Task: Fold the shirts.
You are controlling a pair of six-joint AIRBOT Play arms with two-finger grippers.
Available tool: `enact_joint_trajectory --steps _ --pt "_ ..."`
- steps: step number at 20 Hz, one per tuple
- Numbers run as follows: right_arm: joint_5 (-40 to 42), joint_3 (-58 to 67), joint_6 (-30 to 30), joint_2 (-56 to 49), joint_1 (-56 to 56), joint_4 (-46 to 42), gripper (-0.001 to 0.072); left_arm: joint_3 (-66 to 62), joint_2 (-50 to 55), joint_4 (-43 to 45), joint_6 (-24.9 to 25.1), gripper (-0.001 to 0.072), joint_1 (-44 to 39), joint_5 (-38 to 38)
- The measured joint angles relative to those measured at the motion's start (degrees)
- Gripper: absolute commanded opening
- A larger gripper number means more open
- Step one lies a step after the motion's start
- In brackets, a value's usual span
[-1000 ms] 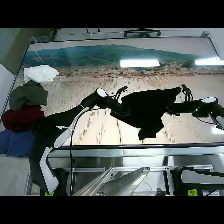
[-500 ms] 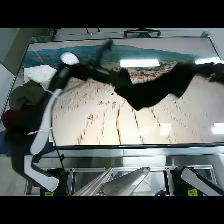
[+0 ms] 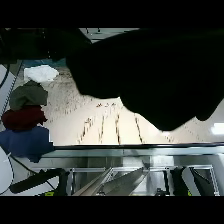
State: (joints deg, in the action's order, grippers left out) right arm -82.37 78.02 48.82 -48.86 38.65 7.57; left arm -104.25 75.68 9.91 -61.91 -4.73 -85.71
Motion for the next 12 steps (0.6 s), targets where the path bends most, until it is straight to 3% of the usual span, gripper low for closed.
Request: enact_joint_trajectory --steps 4,9,10,11,12 --pt "4.2 -1.4 0.9 -2.0 -11.4 -15.2 0.0027 12.1 -0.5 4.8 1.6 0.0028 -1.2 3.7" --pt "10.3 -6.6 3.0 -12.6 -23.9 -32.1 0.0034 22.0 8.2 10.4 2.6 0.0029 -3.2 9.1" --pt "11.1 -7.5 3.1 -16.2 -25.6 -33.9 0.0039 23.3 10.8 11.0 2.9 0.0184 -3.3 9.8" --pt "11.6 -8.1 3.3 -20.3 -27.2 -35.1 0.0201 24.2 13.3 11.4 3.2 0.0439 -3.3 10.4" --pt "12.4 -8.5 3.5 -24.1 -28.4 -35.9 0.0422 24.9 16.1 11.8 3.7 0.0705 -3.2 10.6"
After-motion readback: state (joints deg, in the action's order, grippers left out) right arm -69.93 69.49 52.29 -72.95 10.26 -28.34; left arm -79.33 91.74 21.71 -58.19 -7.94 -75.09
